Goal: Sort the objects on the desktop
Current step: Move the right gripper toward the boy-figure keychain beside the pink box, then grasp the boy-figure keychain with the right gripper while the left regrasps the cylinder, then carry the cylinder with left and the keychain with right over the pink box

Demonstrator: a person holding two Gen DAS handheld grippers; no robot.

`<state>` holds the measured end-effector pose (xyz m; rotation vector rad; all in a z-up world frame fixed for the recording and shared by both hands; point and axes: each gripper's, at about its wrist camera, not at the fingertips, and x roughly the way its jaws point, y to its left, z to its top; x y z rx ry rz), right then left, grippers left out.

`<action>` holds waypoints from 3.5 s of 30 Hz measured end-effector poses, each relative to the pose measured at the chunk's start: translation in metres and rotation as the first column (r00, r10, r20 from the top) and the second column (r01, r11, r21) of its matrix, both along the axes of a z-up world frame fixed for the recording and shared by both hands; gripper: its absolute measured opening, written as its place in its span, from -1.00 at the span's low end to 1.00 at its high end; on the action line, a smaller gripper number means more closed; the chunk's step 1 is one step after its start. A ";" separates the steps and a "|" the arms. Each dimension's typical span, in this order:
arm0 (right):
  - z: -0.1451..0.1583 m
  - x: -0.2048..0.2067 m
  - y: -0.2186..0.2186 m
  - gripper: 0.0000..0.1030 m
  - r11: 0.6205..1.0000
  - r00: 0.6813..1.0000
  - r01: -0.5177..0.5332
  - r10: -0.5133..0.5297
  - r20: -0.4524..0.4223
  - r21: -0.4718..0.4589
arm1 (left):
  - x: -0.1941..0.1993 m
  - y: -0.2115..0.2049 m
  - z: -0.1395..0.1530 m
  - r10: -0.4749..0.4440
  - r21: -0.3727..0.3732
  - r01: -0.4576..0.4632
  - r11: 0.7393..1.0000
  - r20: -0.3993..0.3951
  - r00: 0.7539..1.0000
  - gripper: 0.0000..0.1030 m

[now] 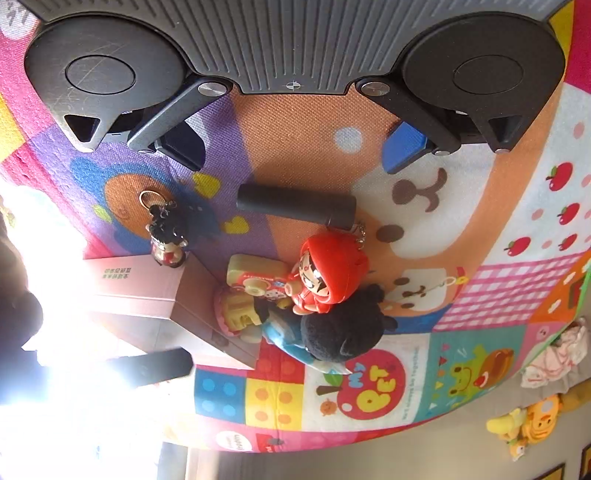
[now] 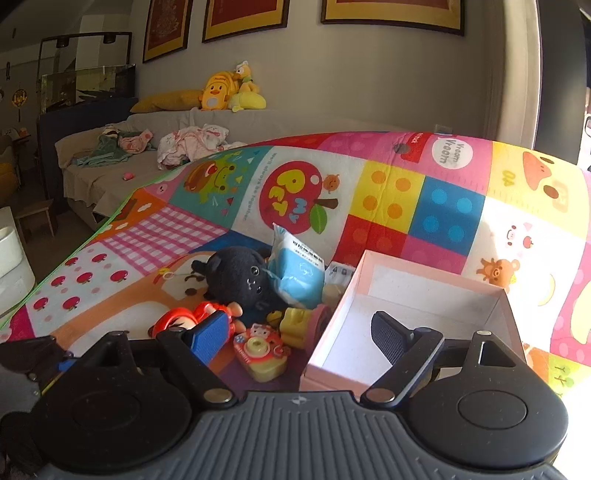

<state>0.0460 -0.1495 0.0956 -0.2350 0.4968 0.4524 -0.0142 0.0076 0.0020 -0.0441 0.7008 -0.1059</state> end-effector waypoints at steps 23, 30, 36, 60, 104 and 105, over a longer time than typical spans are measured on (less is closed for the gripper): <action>-0.063 0.004 0.015 0.56 0.989 0.987 0.072 -0.088 -0.133 -0.127 | -0.001 -0.001 -0.001 0.001 0.019 -0.001 1.000 -0.003 1.000 1.00; -0.069 -0.020 -0.020 0.56 0.935 0.961 0.264 -0.276 -0.017 -0.236 | 0.000 -0.001 0.000 0.001 0.025 -0.001 1.000 -0.005 1.000 1.00; -0.059 -0.007 -0.026 0.53 0.965 0.947 0.261 -0.261 -0.189 -0.025 | 0.000 -0.003 0.000 0.001 0.034 -0.001 0.999 -0.007 1.000 1.00; -0.074 0.023 -0.059 0.46 0.902 0.884 0.431 -0.428 -0.186 -0.029 | 0.000 -0.001 -0.001 0.000 0.028 0.001 1.000 -0.006 1.000 1.00; 0.033 -0.062 -0.143 0.19 0.903 0.920 0.392 -0.389 -0.050 0.178 | 0.171 -0.161 0.047 -0.231 0.062 0.229 0.972 0.036 0.972 0.56; 0.030 -0.058 -0.143 0.19 0.900 0.917 0.399 -0.394 -0.063 0.174 | 0.170 -0.159 0.043 -0.236 0.053 0.234 0.971 0.035 0.971 0.58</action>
